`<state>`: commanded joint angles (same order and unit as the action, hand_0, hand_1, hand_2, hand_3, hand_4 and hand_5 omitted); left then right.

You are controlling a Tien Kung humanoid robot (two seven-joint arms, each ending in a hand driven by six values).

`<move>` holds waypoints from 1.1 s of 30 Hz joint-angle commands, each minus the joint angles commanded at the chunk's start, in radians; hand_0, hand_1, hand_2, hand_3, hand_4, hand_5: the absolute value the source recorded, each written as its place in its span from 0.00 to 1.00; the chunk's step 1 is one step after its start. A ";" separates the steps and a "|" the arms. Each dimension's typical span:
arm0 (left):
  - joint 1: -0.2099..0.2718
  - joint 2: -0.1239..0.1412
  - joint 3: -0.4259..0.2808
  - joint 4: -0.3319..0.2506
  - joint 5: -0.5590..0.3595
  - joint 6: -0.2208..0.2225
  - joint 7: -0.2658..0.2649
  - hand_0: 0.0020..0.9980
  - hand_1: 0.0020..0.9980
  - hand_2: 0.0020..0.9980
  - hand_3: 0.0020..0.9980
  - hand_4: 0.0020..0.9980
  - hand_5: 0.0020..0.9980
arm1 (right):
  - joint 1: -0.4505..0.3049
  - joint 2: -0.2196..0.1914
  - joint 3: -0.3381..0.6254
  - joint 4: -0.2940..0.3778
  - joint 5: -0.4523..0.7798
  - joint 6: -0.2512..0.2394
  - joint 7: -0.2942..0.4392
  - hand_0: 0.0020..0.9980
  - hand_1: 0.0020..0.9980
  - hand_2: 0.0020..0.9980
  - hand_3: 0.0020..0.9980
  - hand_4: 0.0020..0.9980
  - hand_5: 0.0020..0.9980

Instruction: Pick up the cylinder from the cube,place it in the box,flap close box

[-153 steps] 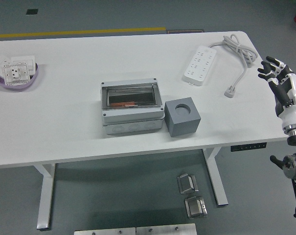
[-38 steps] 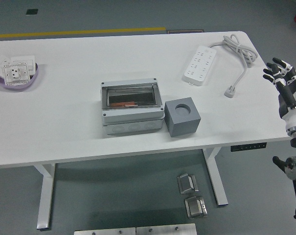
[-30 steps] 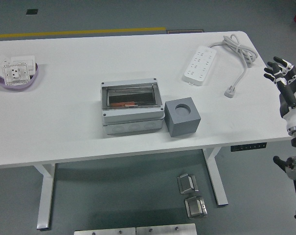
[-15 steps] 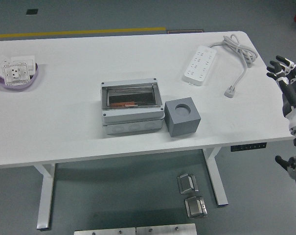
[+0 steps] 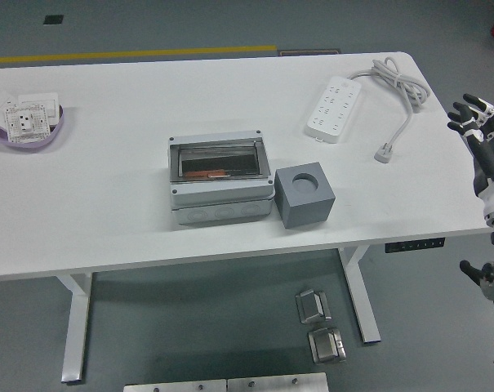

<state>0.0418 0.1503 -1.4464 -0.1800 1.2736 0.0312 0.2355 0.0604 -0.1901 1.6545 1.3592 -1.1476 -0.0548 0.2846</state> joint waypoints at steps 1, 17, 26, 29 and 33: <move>-0.001 0.001 0.000 0.000 0.002 0.000 0.000 0.71 0.69 0.71 0.85 0.79 0.44 | -0.001 0.000 0.000 0.000 0.001 0.000 0.000 0.71 0.70 0.73 0.73 0.79 0.49; -0.012 0.018 -0.005 0.000 0.015 -0.004 0.006 0.71 0.69 0.71 0.85 0.79 0.44 | -0.002 0.007 -0.014 -0.006 0.006 0.000 0.004 0.71 0.70 0.72 0.73 0.78 0.49; 0.003 0.012 0.002 0.000 -0.007 -0.003 0.005 0.71 0.69 0.71 0.85 0.79 0.44 | -0.014 0.015 0.003 -0.005 0.004 -0.001 0.004 0.71 0.70 0.72 0.73 0.78 0.48; 0.003 0.013 0.002 0.000 -0.013 -0.002 0.004 0.71 0.69 0.71 0.85 0.79 0.44 | -0.013 0.014 0.000 -0.010 0.005 0.000 0.003 0.71 0.70 0.72 0.73 0.78 0.48; 0.006 0.013 -0.001 0.000 -0.014 0.000 0.004 0.70 0.69 0.71 0.85 0.79 0.45 | -0.004 0.014 -0.007 -0.019 0.008 0.003 0.000 0.71 0.70 0.72 0.73 0.78 0.48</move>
<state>0.0476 0.1631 -1.4471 -0.1800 1.2597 0.0311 0.2393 0.0563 -0.1761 1.6479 1.3401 -1.1399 -0.0520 0.2846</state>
